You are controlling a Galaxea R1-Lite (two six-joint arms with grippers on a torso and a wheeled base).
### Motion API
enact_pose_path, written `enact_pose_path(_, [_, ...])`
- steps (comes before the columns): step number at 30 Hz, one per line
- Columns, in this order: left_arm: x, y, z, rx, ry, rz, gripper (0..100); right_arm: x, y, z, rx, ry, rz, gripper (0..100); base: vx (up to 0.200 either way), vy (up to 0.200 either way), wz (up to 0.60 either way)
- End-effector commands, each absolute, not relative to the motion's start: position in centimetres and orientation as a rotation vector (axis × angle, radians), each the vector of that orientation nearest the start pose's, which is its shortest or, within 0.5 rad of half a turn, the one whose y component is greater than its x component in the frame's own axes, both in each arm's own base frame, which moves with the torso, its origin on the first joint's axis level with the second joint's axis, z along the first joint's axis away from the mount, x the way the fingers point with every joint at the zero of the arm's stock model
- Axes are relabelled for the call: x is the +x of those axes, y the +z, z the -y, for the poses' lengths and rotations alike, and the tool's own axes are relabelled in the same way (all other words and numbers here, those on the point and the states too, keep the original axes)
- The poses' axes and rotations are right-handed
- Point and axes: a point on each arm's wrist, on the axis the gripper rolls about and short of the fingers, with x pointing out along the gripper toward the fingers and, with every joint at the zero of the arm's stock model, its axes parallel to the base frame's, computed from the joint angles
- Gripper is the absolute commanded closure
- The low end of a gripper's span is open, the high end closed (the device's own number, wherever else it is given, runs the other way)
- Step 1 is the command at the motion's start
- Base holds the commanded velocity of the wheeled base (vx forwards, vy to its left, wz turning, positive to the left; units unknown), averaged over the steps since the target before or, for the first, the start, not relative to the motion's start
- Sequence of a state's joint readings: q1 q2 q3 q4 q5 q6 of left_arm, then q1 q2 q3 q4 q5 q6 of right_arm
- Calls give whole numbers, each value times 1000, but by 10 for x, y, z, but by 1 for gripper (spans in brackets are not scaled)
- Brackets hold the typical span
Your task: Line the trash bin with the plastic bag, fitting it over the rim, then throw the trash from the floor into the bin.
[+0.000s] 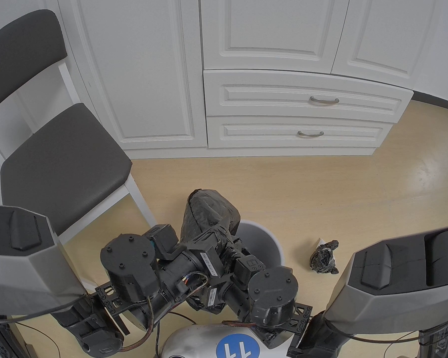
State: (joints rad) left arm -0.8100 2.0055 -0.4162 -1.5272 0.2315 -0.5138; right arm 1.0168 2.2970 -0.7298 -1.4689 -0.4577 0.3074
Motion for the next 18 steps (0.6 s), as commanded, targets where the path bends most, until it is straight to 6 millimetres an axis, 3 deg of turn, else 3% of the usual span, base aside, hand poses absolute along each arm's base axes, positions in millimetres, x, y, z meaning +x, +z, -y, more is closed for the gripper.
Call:
enact_pose_path(1, [215, 89, 215, -470, -533, -195, 100, 191, 50, -310, 228, 582, -158, 0, 0, 0, 0])
enact_pose_path(7, [215, 88, 215, -471, -533, -197, 100, 189, 54, -309, 231, 590, -157, 0, 0, 0, 0])
enact_pose_path(13, [214, 89, 216, -472, -538, -195, 100, 195, 34, -322, 218, 574, -175, 0, 0, 0, 0])
enact_pose_path(18, [214, 89, 216, -474, -538, -194, 100, 198, 29, -329, 222, 548, -164, 0, 0, 0, 0])
